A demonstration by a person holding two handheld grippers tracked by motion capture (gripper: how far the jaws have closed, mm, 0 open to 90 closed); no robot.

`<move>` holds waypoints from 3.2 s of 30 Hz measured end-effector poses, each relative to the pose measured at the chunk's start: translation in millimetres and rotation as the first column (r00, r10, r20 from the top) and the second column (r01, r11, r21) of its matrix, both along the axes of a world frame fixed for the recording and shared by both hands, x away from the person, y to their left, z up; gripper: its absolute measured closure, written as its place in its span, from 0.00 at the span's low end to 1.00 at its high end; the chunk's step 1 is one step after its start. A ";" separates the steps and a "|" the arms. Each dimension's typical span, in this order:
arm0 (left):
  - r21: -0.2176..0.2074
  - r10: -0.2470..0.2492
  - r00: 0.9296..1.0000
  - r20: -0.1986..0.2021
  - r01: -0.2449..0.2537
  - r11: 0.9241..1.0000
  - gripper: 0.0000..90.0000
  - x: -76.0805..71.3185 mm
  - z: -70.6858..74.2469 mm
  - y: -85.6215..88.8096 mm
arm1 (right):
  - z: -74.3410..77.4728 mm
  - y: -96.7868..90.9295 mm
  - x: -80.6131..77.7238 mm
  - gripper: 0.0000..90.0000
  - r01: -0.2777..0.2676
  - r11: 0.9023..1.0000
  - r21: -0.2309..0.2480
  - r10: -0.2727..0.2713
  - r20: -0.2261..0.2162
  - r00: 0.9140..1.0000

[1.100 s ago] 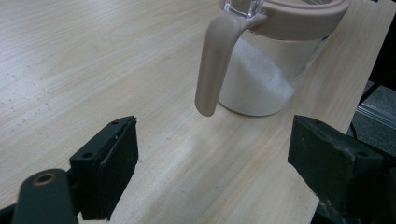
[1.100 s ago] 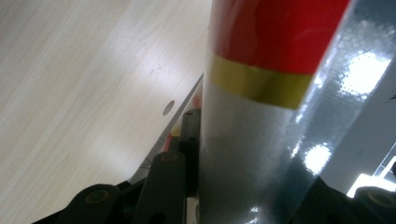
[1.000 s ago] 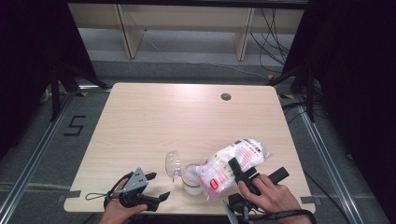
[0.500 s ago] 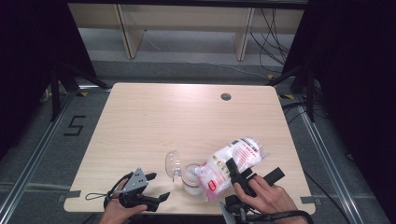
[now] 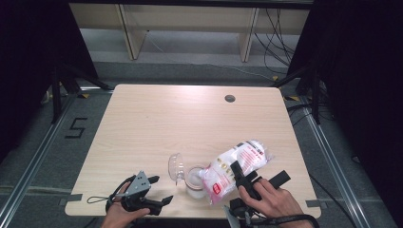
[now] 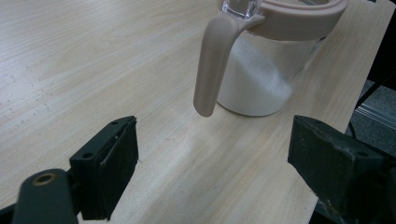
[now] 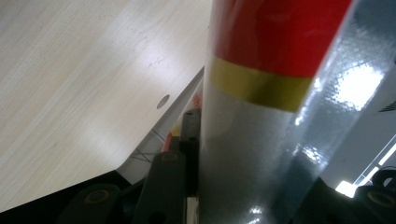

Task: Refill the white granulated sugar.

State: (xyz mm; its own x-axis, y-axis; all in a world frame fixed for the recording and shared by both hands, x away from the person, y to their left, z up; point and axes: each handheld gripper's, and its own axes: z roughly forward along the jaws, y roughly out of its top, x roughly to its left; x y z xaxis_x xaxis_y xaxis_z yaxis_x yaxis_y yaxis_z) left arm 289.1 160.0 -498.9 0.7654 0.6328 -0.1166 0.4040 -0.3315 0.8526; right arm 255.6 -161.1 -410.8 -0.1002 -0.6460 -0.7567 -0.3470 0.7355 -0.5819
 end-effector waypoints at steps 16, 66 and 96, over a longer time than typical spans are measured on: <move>-0.003 0.003 1.000 -0.002 -0.003 1.000 0.18 -0.3 0.4 0.0 | 1.3 -1.8 -0.7 0.84 0.006 0.999 0.045 -0.005 -0.021 1.000; 0.010 -0.001 1.000 0.003 0.001 1.000 0.18 0.5 0.7 1.4 | 2.4 -18.4 3.7 0.84 -0.015 0.966 0.257 0.053 -0.141 0.989; -0.001 0.002 1.000 0.007 -0.002 1.000 0.18 1.5 0.7 0.7 | -1.8 -46.2 29.4 0.85 0.149 0.776 0.613 0.130 -0.385 0.914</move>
State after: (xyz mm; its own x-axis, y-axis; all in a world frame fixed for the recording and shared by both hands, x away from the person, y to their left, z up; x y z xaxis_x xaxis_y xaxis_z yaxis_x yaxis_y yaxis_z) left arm 290.6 160.7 -498.1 0.7651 0.6341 -0.1121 0.3986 -0.3298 0.8558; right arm 285.0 -207.2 -412.6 -0.4740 -0.0471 -0.8793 -0.4281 0.8849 0.1834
